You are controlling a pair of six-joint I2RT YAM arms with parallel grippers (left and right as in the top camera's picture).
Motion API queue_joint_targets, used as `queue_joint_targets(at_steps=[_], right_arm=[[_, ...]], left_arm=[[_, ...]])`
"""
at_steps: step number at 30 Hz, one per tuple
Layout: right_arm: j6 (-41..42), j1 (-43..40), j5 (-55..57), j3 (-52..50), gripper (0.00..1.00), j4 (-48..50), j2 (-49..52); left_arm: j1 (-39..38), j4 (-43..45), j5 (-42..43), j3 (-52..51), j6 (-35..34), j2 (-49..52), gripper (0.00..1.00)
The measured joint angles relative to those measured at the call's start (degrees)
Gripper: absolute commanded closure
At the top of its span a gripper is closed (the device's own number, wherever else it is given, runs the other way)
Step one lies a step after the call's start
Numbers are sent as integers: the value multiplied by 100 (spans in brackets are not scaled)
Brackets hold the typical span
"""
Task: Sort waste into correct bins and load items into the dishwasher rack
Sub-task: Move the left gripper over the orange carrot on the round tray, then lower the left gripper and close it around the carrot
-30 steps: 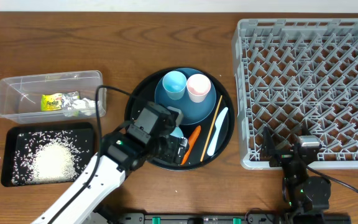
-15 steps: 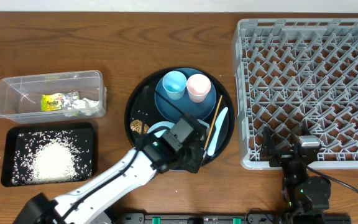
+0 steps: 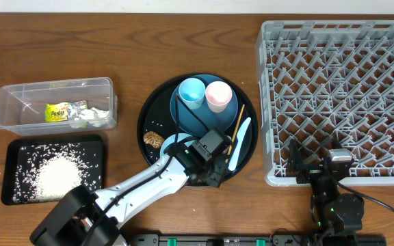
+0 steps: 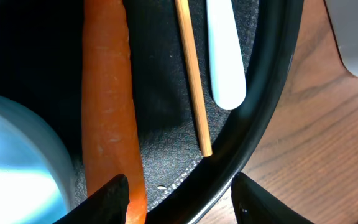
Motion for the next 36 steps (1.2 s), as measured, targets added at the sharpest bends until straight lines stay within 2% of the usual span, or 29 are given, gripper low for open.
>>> queue_joint_targets(at_steps=[36], right_arm=[[0, 0, 0, 0, 1, 0, 0]], left_arm=[[-9, 428, -420, 0, -2, 79, 43]])
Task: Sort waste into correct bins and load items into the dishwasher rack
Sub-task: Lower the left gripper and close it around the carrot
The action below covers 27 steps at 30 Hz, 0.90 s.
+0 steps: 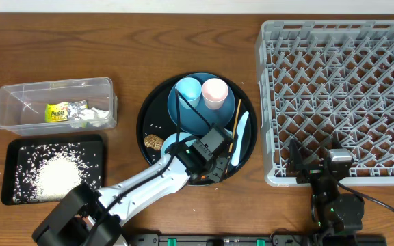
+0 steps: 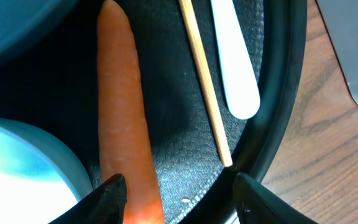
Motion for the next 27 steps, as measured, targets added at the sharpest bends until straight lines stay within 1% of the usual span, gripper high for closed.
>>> queue_joint_targets(at_steps=[18, 27], right_arm=[[0, 0, 0, 0, 1, 2, -2], [0, 0, 0, 0, 1, 0, 0]], left_arm=[[0, 52, -190, 0, 0, 4, 43], [0, 52, -297, 0, -151, 4, 44]])
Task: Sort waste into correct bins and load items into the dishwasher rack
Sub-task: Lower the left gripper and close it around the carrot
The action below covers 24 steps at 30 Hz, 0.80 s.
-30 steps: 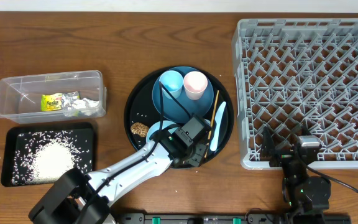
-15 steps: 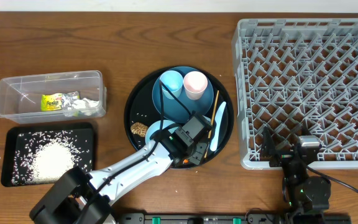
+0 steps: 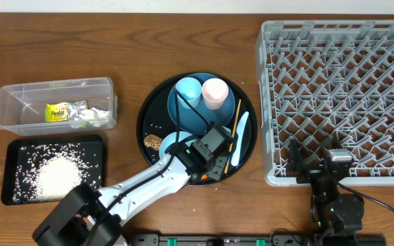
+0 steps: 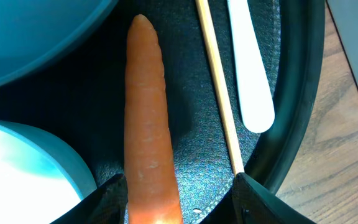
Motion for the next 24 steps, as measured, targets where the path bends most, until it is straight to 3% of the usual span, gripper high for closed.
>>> queue_joint_targets(at_steps=[12, 15, 24], right_arm=[[0, 0, 0, 0, 1, 0, -2], [0, 0, 0, 0, 1, 0, 0], [0, 0, 0, 0, 1, 0, 0]], left_arm=[[0, 7, -63, 0, -170, 299, 45], [0, 4, -79, 0, -223, 378, 55], [0, 11, -81, 0, -267, 407, 66]])
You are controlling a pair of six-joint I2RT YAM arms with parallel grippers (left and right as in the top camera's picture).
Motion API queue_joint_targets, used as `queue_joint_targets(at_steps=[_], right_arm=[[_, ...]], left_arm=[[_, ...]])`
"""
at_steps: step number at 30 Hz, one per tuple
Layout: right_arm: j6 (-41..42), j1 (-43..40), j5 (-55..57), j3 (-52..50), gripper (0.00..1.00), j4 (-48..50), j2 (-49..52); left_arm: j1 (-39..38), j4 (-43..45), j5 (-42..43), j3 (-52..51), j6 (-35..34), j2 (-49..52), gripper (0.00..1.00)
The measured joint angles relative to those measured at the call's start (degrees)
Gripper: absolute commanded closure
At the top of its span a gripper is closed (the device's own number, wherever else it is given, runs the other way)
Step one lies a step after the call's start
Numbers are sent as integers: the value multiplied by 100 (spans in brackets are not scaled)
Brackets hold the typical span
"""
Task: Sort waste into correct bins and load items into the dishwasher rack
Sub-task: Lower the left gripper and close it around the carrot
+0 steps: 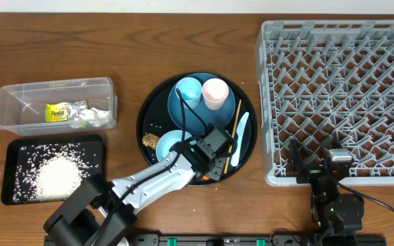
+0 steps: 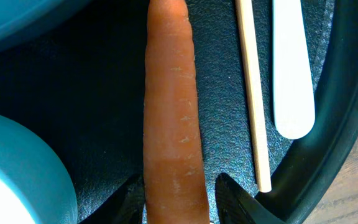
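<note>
An orange carrot (image 2: 169,112) lies lengthwise on the round black tray (image 2: 347,124), and only its orange end (image 1: 204,179) shows in the overhead view. My left gripper (image 2: 178,199) straddles its thick end, fingers drawn in against both sides; from above it (image 1: 214,154) sits at the tray's front. A wooden chopstick (image 2: 252,93) and a white spoon (image 2: 293,74) lie to the carrot's right. My right gripper (image 1: 301,160) rests at the front edge of the grey dishwasher rack (image 1: 340,89), too small to read.
On the tray (image 1: 149,109) are a blue plate (image 1: 183,113) carrying a blue cup (image 1: 189,89) and a pink cup (image 1: 216,91), a blue bowl (image 1: 169,143) and a brown scrap (image 1: 150,140). At the left are a clear bin (image 1: 53,102) of wrappers and a black rice tray (image 1: 53,171).
The left gripper has shifted so the carrot lies centred between its fingers, and the fingers have narrowed from well apart to against the carrot's sides. The right arm has not moved.
The left gripper stood open low over the tray with the carrot by its left finger. At each later moment the carrot lay further toward the middle of the gap, the jaws still wide. Now the fingers have drawn in on the carrot.
</note>
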Motion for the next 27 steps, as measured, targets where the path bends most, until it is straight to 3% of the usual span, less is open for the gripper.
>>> queue_joint_targets(at_steps=[10, 27], right_arm=[[0, 0, 0, 0, 1, 0, -2], [0, 0, 0, 0, 1, 0, 0]], left_arm=[[0, 11, 0, 0, 15, 0, 57], [0, 17, 0, 0, 11, 0, 56]])
